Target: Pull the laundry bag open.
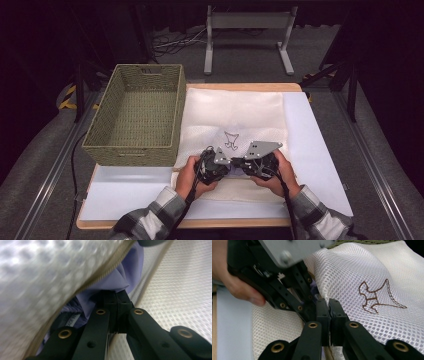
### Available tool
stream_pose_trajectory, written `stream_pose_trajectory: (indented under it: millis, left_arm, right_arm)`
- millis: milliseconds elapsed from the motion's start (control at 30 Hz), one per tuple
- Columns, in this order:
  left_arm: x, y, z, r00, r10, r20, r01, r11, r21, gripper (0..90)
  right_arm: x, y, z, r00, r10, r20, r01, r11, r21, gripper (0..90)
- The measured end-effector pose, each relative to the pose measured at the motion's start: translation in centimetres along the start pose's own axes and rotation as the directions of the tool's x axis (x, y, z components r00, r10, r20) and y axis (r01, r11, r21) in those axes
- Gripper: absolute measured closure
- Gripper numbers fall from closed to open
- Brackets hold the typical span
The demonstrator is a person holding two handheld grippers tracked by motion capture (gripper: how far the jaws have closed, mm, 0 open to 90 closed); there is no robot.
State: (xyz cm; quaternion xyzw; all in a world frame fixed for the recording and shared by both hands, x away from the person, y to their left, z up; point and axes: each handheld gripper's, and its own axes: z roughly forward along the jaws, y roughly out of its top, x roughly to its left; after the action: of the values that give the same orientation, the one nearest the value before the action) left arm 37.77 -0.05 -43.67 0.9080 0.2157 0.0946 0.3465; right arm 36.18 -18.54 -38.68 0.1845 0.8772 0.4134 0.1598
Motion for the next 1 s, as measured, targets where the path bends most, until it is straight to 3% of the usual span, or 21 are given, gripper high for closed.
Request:
stream_pose_trajectory:
  millis: [167,400,567,867,1000]
  left_arm:
    - [0.4,0.4,0.9,0.9976,-0.065,-0.022,0.064,0.9968,-0.049,89.8]
    - [0.5,0.7,1.3,0.9957,-0.076,-0.054,0.071,0.9947,-0.073,89.9]
    - [0.5,0.5,0.9,0.9954,-0.084,-0.046,0.080,0.9934,-0.083,89.8]
    - [-0.1,-0.7,-2.6,0.9979,-0.036,-0.053,0.030,0.9932,-0.112,89.4]
    - [-0.3,-1.4,-4.2,0.9985,0.008,-0.054,-0.014,0.9930,-0.117,89.4]
  right_arm:
    - [-0.1,-0.2,0.2,0.9999,0.005,-0.012,-0.005,1.000,0.008,87.6]
    - [-0.1,-0.4,0.5,0.9999,0.010,-0.012,-0.010,1.000,0.027,87.6]
    - [0.0,-0.7,0.7,1.0000,0.007,-0.004,-0.007,0.999,0.045,87.6]
    - [-0.1,-0.7,0.4,1.0000,0.001,0.006,-0.001,0.999,0.039,87.7]
    - [-0.1,-0.6,0.2,1.0000,0.007,0.001,-0.007,0.999,0.036,87.7]
